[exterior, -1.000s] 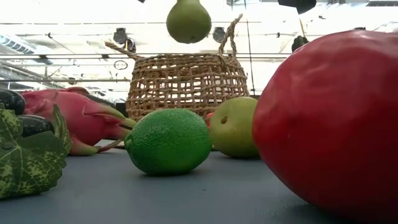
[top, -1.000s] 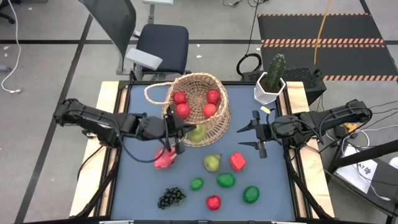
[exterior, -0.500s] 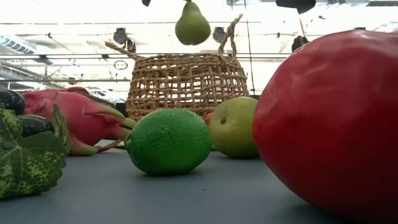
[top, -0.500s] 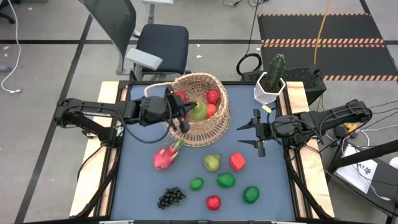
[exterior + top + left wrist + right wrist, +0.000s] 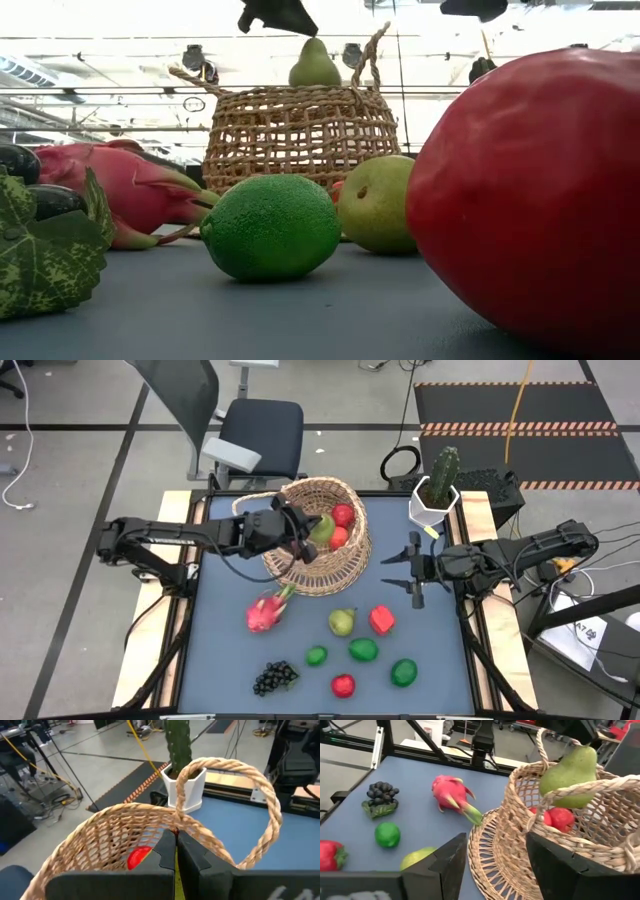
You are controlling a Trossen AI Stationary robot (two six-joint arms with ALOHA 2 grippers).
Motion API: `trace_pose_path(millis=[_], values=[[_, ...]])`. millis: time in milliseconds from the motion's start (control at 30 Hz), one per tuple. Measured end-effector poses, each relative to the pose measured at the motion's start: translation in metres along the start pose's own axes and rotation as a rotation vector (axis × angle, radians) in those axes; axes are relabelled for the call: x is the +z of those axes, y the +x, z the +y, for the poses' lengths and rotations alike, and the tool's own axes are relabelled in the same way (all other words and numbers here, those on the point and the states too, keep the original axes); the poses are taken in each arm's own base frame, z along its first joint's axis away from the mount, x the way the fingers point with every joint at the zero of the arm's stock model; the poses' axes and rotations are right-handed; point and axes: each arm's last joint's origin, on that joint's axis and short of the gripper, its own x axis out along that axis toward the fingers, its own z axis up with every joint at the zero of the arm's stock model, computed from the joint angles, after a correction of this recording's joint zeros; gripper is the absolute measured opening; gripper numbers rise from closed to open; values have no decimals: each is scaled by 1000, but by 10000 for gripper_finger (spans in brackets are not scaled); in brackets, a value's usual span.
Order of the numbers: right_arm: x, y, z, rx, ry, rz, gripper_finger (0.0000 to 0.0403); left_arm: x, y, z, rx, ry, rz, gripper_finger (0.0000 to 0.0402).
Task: Build produce basket
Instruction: Put the pear into the basket
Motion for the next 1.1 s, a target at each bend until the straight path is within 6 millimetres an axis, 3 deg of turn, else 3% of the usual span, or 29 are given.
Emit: trace_pose_path(millis=[467,900,1100], values=[[0,0,0,1,-29,3,87,-11,18,3,82,-1,49,4],[-1,0,0,2,-53,8,40,-40,56,8,143,-14,172,7],[-2,0,0,3,-56,15,34,-51,65,9,162,-41,229,7]])
